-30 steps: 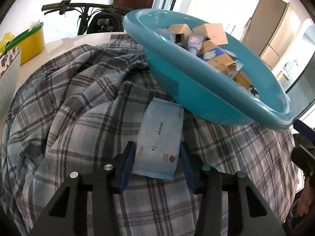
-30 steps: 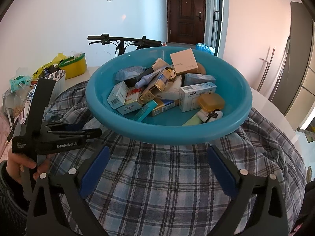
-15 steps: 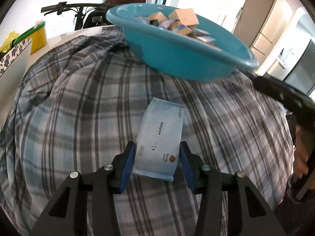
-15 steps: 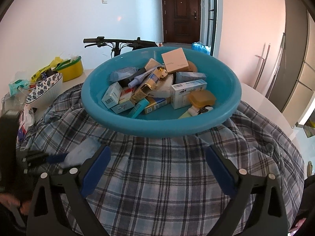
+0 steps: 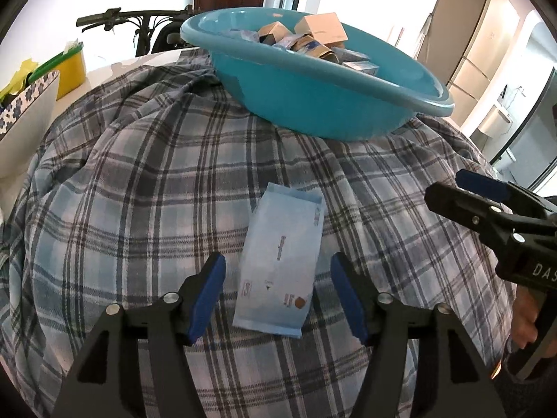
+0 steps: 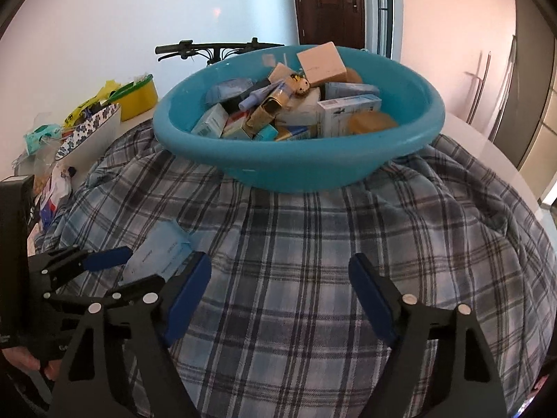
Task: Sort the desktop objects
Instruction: 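Close the left gripper on the blue Babycare wipes packet, then lift the Babycare packet with the left gripper and carry it over the basin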
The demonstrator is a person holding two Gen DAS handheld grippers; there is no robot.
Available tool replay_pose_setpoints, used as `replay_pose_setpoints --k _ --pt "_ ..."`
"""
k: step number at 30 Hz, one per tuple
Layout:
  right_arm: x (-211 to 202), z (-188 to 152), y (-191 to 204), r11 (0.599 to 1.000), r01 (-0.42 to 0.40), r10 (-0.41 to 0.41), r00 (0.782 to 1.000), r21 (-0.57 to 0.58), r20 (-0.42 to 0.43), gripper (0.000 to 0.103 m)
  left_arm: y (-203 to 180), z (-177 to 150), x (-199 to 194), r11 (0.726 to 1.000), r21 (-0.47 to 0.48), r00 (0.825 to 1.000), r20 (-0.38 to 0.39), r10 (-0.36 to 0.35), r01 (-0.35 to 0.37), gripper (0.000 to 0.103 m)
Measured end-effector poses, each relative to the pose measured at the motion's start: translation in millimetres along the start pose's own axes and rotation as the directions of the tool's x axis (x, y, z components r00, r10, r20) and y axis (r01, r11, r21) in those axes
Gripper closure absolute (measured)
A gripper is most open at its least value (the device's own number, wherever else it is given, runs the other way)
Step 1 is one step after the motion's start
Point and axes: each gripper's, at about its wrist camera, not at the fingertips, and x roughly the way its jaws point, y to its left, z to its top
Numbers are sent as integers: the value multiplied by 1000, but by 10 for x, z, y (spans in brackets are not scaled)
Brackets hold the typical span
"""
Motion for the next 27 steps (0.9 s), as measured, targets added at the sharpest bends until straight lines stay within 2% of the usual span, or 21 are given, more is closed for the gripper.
replay_pose_setpoints --k 7,10,12,27 --pt "-2 17 -22 1000 -1 1 1000 3 1 24 -4 95 126 1000 4 1000 -17 -17 17 39" --pt "6 13 -22 1000 -5 5 1000 2 -4 24 -35 105 162 1000 20 1000 -16 8 -8 54" --pt "9 14 -28 1000 -4 4 1000 3 -4 24 -57 103 162 1000 31 1000 -21 1 0 56" --pt "-101 1 -50 1000 -7 7 1000 9 19 26 -132 123 -158 999 37 999 44 16 -18 58"
